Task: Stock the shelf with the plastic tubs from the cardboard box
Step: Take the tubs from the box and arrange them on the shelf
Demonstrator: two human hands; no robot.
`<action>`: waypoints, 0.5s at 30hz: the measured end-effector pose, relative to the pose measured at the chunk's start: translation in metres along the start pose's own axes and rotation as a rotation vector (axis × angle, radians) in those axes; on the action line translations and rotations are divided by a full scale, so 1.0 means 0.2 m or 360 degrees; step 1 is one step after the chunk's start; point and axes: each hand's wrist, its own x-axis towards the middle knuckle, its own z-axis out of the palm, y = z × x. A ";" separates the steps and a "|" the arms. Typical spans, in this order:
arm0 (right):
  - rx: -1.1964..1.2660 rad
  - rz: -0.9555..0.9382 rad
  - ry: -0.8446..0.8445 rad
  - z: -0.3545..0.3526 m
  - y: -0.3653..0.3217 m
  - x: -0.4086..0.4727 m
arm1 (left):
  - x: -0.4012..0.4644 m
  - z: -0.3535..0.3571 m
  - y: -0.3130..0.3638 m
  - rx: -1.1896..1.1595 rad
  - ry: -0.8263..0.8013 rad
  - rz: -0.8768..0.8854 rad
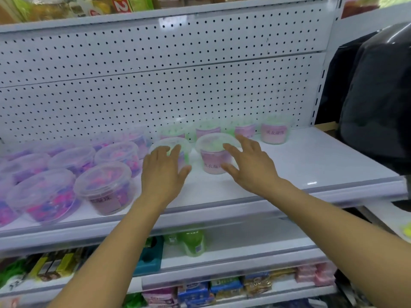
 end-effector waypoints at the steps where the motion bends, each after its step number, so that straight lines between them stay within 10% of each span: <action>1: -0.0033 -0.0047 0.0091 -0.01 0.03 -0.07 | -0.06 -0.01 0.06 0.0040 0.0043 0.0066; 8: -0.0027 -0.0116 0.0489 -0.15 0.35 -0.69 | -0.53 -0.06 0.61 -0.0028 0.0091 0.0275; 15: 0.0006 0.0031 0.0342 -0.17 0.81 -1.37 | -0.90 0.06 1.21 -0.0309 -0.0132 0.0480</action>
